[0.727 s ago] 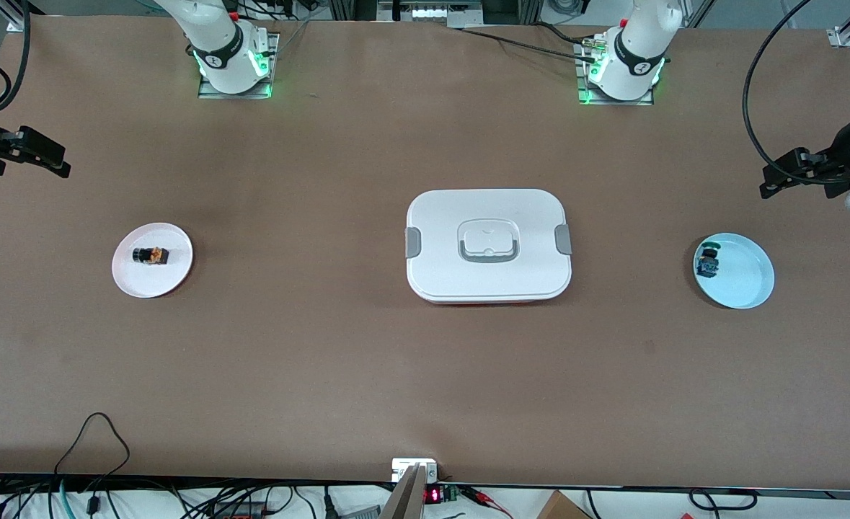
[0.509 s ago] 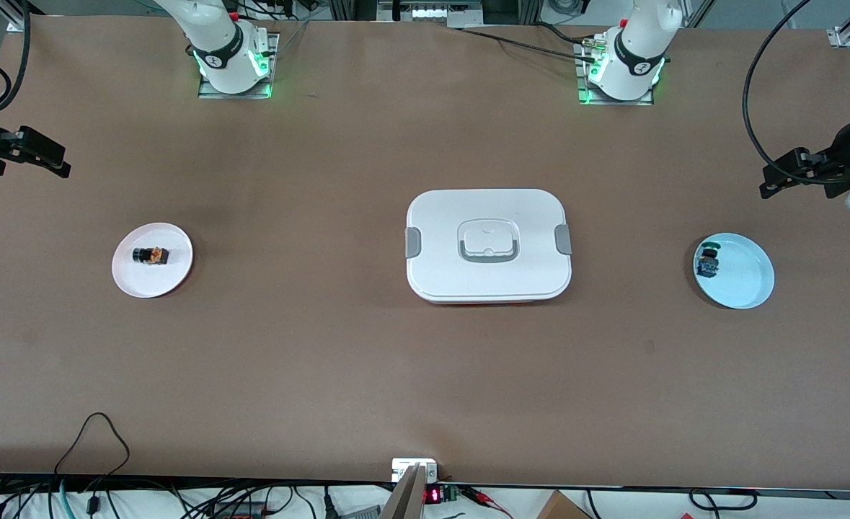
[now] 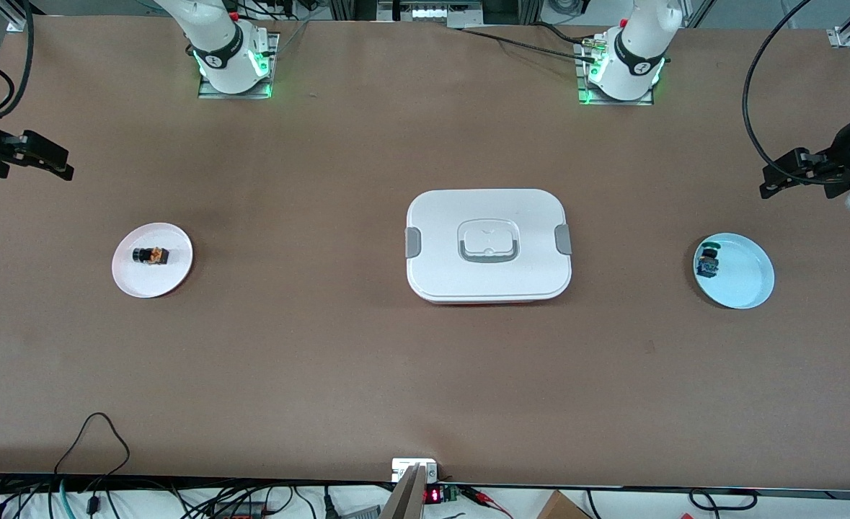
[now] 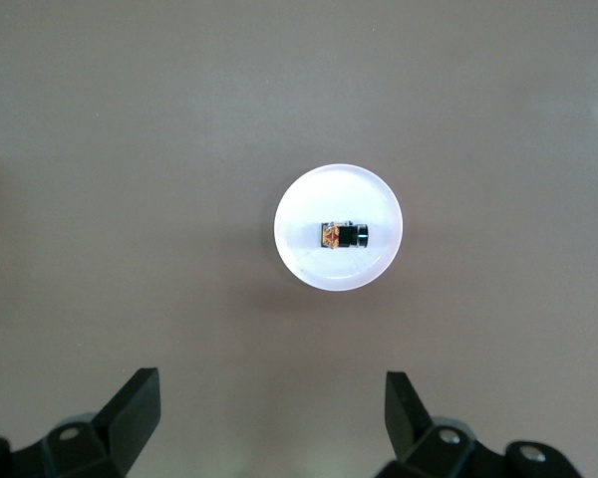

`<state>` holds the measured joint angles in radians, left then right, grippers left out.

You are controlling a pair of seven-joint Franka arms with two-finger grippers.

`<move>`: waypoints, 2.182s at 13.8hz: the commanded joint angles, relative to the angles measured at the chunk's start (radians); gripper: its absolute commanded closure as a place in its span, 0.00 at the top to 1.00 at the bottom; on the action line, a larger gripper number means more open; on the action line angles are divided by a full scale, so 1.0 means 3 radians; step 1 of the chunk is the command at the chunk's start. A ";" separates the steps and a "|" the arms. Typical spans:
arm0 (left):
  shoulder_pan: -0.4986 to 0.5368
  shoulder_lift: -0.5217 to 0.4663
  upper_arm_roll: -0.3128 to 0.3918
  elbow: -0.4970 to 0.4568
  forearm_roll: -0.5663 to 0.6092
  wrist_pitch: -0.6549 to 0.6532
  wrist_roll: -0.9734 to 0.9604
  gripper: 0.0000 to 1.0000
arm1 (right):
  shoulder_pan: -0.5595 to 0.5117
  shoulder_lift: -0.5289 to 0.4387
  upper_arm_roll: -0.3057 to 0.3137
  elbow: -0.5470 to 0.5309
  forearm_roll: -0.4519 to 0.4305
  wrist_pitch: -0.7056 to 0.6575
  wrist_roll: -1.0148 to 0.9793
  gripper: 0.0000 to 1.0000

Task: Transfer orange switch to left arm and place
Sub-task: 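Reach the right gripper down toward the orange switch on the white plate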

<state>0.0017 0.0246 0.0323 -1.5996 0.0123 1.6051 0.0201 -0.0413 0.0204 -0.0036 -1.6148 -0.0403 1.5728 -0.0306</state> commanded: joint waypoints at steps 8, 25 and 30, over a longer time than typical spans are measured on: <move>0.0015 0.0051 -0.0005 0.0096 0.0041 -0.0068 0.0040 1.00 | -0.0031 0.0228 0.0007 0.0075 0.0047 -0.0047 -0.0005 1.00; 0.0015 0.0066 -0.0005 0.0096 0.0041 -0.0068 0.0040 1.00 | -0.0123 0.0709 0.0007 0.0024 -0.0014 0.0519 0.0051 1.00; 0.0015 0.0071 -0.0005 0.0096 0.0041 -0.0068 0.0040 1.00 | -0.0302 0.0724 0.0007 -0.0584 -0.0019 0.1261 0.0000 1.00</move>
<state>0.0017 0.0336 0.0325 -1.5992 0.0123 1.6051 0.0201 -0.1010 0.2548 -0.0080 -1.7197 -0.0423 1.8912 -0.0270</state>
